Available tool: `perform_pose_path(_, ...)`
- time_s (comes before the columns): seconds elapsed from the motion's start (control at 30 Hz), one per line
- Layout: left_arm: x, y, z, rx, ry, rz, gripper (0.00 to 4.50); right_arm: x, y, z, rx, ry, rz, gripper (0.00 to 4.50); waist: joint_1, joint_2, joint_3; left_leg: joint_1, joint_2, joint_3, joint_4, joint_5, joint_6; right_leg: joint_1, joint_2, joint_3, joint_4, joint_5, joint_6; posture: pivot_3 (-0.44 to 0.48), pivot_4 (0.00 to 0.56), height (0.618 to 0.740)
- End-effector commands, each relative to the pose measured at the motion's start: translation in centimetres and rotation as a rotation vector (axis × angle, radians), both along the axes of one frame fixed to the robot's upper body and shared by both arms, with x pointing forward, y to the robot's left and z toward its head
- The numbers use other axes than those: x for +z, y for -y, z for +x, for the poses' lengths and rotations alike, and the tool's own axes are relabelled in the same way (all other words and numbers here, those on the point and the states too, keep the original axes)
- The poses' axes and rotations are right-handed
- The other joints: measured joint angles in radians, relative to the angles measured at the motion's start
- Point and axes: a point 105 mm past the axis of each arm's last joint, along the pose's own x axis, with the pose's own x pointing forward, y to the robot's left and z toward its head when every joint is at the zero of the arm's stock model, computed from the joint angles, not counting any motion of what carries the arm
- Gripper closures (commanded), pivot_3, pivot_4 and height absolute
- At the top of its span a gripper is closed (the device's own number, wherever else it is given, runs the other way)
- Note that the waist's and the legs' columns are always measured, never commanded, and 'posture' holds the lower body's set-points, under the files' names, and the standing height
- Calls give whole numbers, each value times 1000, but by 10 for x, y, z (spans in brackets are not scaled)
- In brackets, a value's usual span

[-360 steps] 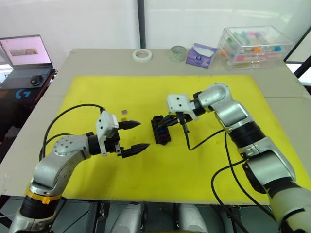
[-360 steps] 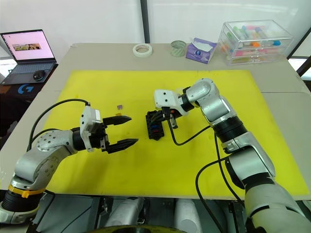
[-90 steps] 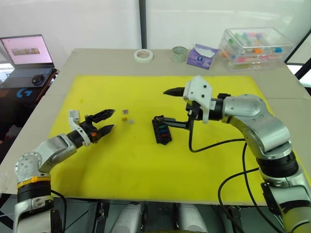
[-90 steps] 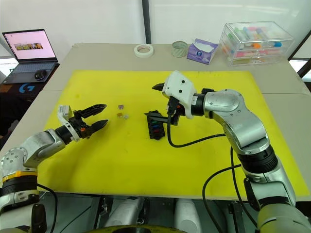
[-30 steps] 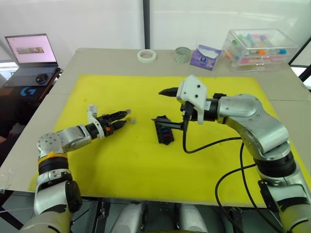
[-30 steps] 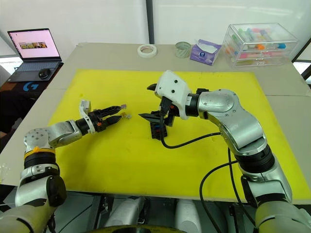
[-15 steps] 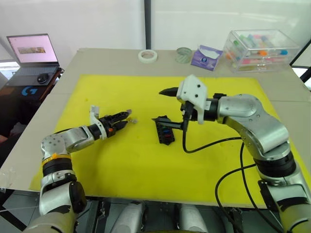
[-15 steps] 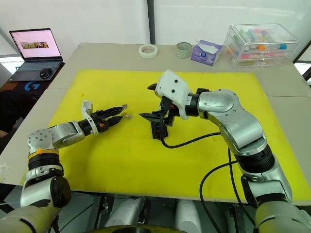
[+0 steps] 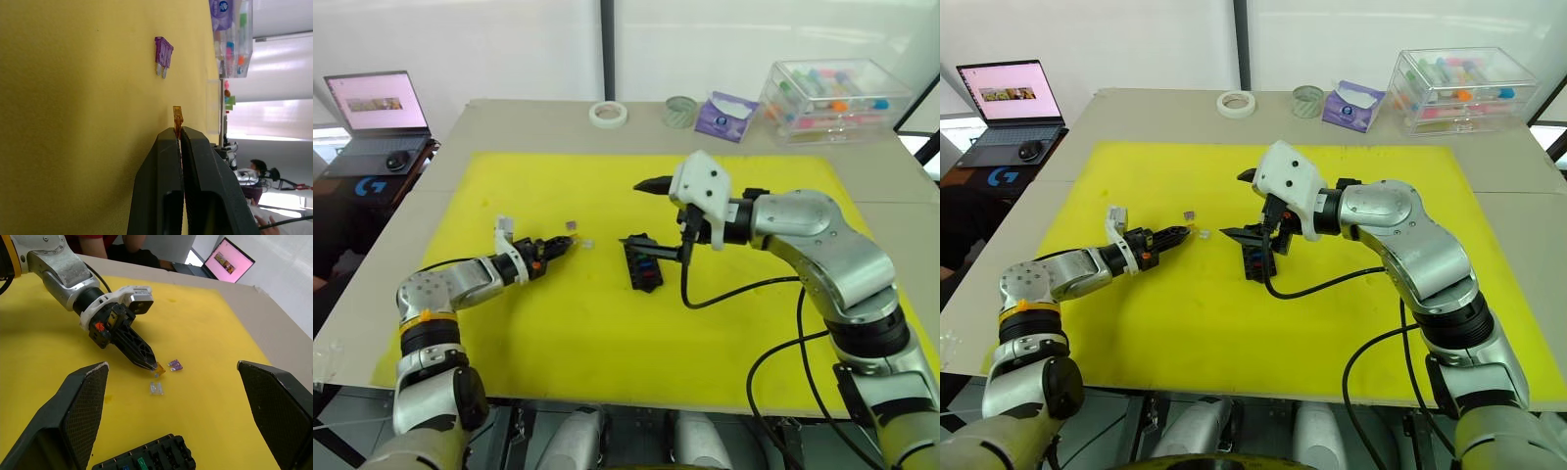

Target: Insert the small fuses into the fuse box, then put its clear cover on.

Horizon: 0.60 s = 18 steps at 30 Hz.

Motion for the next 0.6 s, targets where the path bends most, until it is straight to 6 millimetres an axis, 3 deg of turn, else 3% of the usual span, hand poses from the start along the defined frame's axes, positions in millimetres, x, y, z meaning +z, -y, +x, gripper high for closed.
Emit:
perform_pose_path(0.03,-37,-6,-12,14,-130,33,4450,13,-1,-4,15,54,27,0,-2,1,-1,0,0,0,0,0,0,0,0,0,0,0,0,0,150,740)
perform_pose_path(0.37,9,-17,-23,-86,32,28,4450,14,7,-4,19,26,20,0,-22,1,-1,0,1,0,-2,0,0,-1,1,0,0,0,0,0,150,740)
perform_pose_path(0.5,39,-18,-33,-170,166,98,4450,19,14,-5,32,-23,36,0,-26,0,-1,-2,1,0,-3,0,0,-5,2,2,0,0,0,0,150,740)
perform_pose_path(0.6,70,-11,-46,-259,389,210,4450,18,21,-4,24,-90,30,0,-23,-1,0,-3,1,0,-3,0,0,-6,1,2,0,0,0,0,150,740)
